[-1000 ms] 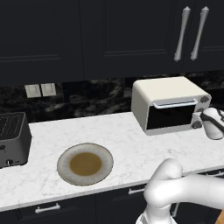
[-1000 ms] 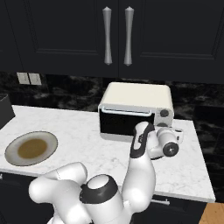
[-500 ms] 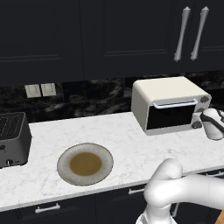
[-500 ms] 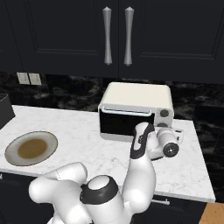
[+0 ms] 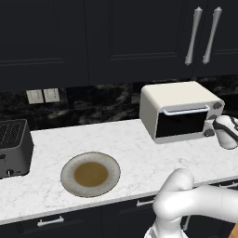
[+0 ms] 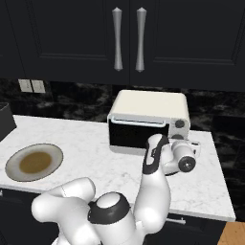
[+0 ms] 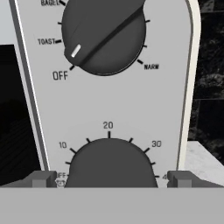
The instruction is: Pick up the kebab skewer and baguette bread, and place them inside the toaster oven. Close the toaster oven door and start by setting the timer.
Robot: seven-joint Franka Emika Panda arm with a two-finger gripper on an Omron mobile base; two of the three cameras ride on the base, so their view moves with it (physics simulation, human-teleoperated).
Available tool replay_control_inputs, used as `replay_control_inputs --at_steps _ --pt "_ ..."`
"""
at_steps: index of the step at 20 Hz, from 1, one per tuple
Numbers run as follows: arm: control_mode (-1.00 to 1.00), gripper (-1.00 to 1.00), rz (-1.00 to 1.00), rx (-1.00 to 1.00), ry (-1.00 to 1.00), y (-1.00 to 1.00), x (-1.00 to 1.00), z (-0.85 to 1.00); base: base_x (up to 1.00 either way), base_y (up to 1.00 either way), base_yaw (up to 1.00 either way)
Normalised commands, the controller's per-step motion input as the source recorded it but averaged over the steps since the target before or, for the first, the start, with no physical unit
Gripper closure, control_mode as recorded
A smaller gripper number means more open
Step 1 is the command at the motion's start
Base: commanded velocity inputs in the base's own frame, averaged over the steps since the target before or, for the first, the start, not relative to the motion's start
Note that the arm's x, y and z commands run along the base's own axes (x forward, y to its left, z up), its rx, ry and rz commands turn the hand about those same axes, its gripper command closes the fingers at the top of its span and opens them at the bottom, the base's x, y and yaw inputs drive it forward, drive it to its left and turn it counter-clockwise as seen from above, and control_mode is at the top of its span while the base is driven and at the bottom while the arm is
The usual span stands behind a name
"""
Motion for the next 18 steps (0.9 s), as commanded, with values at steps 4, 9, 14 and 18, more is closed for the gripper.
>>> replay_control_inputs --at_steps 4,9,14,18 --pt "-1.0 -1.0 0.0 0.0 0.0 0.0 0.0 0.0 0.0 0.0 0.0" --pt "-1.0 1.0 0.0 0.0 0.0 0.0 0.0 0.0 0.0 0.0 0.0" --pt "-1.0 1.0 0.0 0.0 0.0 0.0 0.0 0.0 0.0 0.0 0.0" --pt "-1.0 1.0 0.0 0.0 0.0 0.0 0.0 0.0 0.0 0.0 0.0"
